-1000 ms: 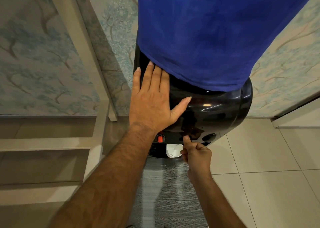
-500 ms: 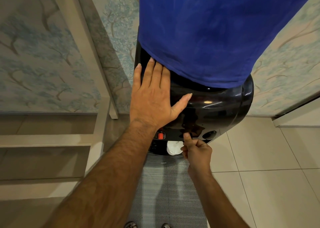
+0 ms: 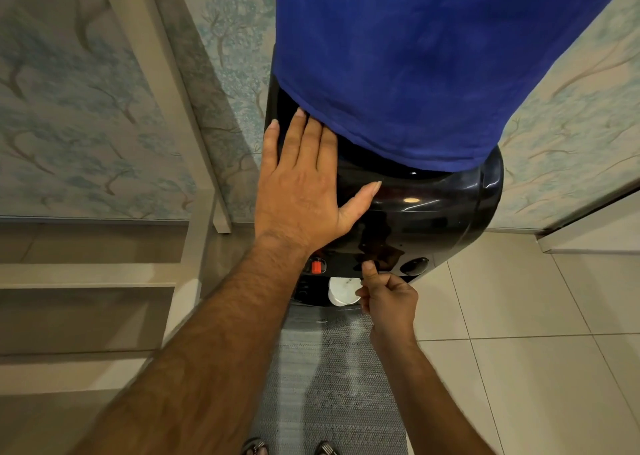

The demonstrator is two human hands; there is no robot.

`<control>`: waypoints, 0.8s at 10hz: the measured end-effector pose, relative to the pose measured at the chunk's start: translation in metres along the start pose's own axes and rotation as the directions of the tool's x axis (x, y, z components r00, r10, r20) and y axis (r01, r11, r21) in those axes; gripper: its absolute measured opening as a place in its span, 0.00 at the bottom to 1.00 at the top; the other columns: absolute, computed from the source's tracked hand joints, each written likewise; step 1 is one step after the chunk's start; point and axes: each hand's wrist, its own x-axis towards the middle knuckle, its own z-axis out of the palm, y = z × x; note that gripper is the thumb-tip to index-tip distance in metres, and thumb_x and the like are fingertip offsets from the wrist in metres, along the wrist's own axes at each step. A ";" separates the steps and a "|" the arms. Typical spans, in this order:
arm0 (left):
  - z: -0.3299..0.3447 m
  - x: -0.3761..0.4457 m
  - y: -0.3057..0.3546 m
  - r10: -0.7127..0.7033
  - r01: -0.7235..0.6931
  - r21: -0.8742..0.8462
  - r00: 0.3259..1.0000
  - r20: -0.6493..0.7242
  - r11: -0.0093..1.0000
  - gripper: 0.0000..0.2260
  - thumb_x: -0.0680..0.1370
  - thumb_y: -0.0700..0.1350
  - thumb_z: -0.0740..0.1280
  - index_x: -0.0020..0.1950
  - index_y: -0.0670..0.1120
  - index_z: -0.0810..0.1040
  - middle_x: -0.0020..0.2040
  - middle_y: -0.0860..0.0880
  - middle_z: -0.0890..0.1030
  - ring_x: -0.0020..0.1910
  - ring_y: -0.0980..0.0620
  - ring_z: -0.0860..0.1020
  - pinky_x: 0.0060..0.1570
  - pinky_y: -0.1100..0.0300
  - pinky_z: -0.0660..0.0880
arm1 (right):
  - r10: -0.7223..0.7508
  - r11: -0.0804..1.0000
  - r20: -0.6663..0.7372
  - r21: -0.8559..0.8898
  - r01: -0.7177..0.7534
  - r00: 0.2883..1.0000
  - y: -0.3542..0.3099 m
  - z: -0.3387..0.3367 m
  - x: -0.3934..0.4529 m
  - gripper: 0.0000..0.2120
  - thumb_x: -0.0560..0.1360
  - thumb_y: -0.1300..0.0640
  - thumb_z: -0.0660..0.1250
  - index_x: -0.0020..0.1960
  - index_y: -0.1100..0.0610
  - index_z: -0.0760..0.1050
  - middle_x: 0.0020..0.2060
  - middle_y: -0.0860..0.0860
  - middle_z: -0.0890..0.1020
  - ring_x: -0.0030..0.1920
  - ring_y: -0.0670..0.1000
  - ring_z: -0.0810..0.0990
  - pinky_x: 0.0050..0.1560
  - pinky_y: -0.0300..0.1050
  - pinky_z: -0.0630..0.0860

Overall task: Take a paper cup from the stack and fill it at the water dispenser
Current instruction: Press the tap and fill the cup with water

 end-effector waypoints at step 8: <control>0.000 0.000 0.000 -0.003 0.003 0.001 1.000 0.006 1.000 0.40 0.77 0.70 0.54 0.74 0.38 0.67 0.75 0.38 0.70 0.77 0.40 0.63 0.77 0.39 0.54 | -0.008 1.000 -0.012 -0.010 0.008 1.000 0.002 0.000 0.000 0.16 0.73 0.56 0.74 0.32 0.62 0.74 0.26 0.57 0.77 0.25 0.47 0.74 0.26 0.39 0.71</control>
